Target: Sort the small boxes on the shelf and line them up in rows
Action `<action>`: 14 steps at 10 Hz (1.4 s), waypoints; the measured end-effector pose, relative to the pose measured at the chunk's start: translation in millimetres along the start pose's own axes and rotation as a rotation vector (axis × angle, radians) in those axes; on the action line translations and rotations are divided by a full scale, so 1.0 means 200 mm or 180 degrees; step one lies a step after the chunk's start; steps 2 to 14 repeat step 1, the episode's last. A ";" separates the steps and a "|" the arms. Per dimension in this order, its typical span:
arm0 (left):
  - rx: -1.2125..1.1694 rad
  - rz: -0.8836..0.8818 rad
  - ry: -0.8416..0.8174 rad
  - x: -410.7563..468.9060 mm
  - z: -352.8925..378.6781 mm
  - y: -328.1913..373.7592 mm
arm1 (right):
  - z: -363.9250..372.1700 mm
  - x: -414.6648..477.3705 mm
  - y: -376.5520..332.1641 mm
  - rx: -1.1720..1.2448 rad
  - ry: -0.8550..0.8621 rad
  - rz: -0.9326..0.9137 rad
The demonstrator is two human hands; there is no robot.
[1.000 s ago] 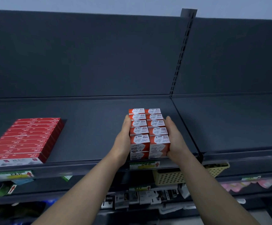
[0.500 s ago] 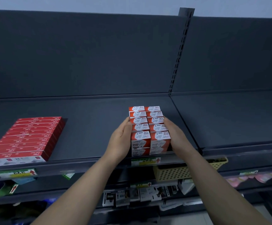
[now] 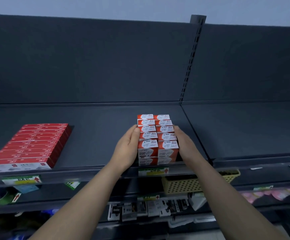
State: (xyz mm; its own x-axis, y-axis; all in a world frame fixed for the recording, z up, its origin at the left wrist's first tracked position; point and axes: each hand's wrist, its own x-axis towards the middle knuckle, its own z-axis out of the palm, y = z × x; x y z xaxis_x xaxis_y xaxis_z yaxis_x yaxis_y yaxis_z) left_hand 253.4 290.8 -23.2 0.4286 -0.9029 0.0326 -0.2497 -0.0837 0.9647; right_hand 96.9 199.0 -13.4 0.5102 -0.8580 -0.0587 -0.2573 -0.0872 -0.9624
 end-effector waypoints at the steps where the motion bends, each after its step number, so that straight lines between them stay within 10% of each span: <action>1: 0.0290 0.0013 0.0272 0.01 -0.01 0.02 | -0.03 0.00 -0.01 -0.0112 0.0064 0.0044; 14: 0.0290 0.0013 0.0272 0.01 -0.01 0.02 | -0.03 0.00 -0.01 -0.0112 0.0064 0.0044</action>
